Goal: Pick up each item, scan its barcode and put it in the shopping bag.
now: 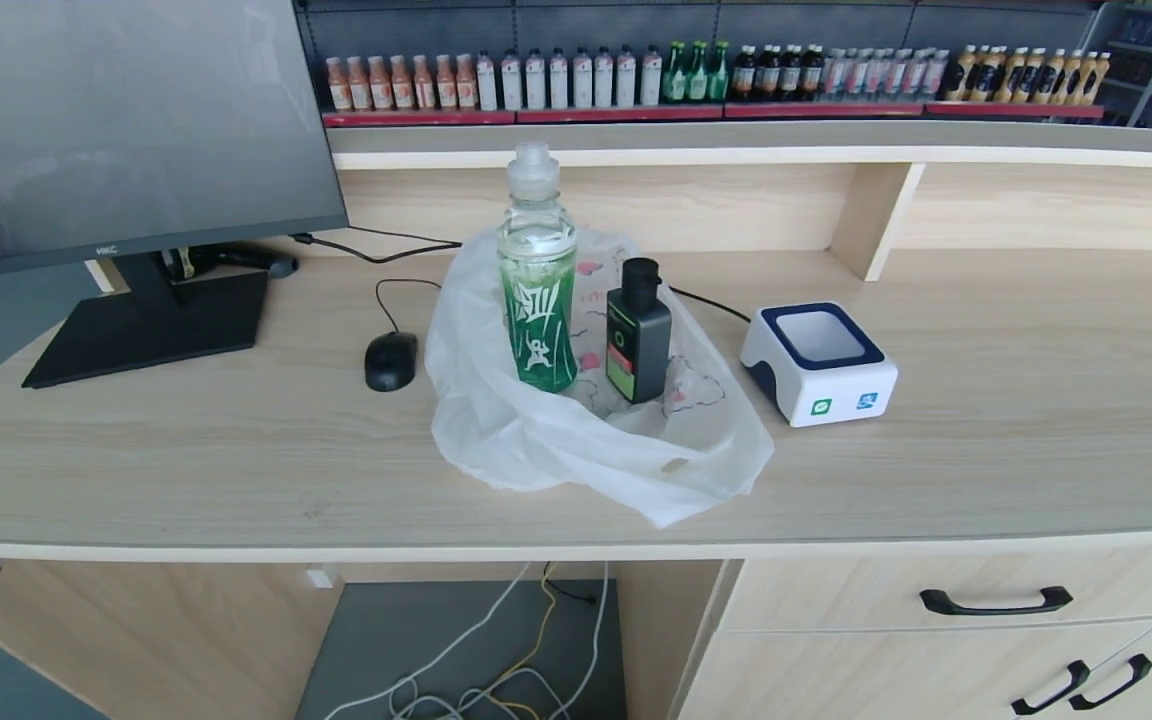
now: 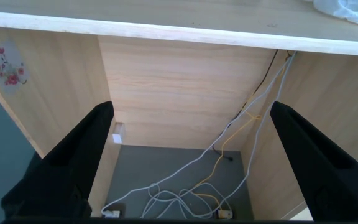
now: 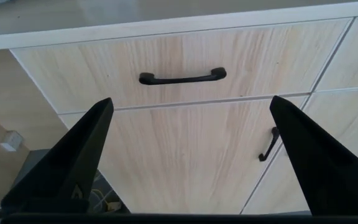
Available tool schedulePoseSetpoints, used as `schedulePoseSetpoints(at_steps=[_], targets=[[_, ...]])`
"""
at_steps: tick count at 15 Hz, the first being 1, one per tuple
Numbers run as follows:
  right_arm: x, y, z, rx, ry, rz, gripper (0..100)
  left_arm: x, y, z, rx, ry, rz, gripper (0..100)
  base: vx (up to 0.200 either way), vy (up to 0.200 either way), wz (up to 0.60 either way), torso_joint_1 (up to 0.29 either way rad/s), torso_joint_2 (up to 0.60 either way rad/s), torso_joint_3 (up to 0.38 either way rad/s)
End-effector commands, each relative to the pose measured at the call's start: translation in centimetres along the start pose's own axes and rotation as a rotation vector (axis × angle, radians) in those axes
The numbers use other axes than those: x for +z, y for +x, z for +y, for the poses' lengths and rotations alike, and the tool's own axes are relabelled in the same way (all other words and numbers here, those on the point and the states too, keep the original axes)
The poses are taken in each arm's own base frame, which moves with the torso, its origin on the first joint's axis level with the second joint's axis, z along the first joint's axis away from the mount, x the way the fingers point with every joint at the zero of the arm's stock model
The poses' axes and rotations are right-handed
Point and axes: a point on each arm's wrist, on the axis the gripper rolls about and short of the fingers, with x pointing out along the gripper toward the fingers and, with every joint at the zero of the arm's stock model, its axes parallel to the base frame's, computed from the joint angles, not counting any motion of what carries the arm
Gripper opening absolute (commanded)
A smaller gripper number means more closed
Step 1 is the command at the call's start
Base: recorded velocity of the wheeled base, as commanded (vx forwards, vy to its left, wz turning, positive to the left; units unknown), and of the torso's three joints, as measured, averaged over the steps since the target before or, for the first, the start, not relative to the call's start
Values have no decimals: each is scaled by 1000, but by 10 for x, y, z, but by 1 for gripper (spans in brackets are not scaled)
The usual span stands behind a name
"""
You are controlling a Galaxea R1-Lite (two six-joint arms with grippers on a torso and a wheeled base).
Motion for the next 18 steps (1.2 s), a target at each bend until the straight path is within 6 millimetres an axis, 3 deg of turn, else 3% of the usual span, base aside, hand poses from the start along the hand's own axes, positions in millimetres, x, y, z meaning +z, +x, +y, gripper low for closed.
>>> schedulePoseSetpoints(at_steps=[1,9,15,18], targets=[[0,0,0,0,0,3,100,0,0,0,0,-2,-1,100,0,-200,0,-12,-7,7],[0,0,0,0,0,3,100,0,0,0,-2,-1,-1,100,0,-200,0,4,2,3],[0,0,0,2,0,3,100,0,0,0,0,-4,-1,100,0,0,0,0,0,0],[0,0,0,2,0,3,100,0,0,0,-2,-4,-1,100,-200,0,0,7,5,2]])
